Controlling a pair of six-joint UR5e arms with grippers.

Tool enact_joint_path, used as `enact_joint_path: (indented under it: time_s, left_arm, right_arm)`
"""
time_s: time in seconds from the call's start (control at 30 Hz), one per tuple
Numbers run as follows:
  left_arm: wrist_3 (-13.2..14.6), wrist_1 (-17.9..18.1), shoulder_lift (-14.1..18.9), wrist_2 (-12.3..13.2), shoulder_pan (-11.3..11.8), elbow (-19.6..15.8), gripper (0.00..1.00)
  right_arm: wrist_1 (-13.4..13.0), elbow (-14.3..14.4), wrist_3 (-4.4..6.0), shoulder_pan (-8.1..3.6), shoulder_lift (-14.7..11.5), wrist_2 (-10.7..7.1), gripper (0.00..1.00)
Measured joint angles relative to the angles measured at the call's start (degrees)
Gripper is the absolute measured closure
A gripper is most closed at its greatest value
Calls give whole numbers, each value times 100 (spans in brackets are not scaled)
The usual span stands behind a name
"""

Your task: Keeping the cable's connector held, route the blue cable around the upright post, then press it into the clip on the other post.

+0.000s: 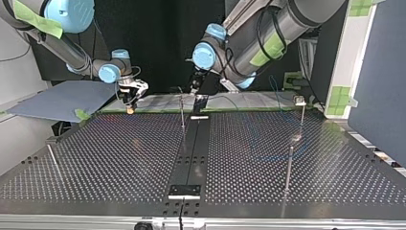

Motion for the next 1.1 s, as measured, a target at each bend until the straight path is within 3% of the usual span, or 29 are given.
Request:
enact_joint_path:
  time_s: [0.17, 0.8, 1.1]
  left_arm:
    - [-151, -118, 233, -233, -36, -233, 0]
    - [-259, -228, 1214, -899, -184, -1214, 0]
    - [-265, -249, 1648, -992, -250, -1648, 0]
  right_arm:
    - [0, 1, 5, -1, 0, -9, 100]
    - [-8, 0, 20, 7, 1, -70, 100]
    - [0, 0, 5, 11, 1, -80, 100]
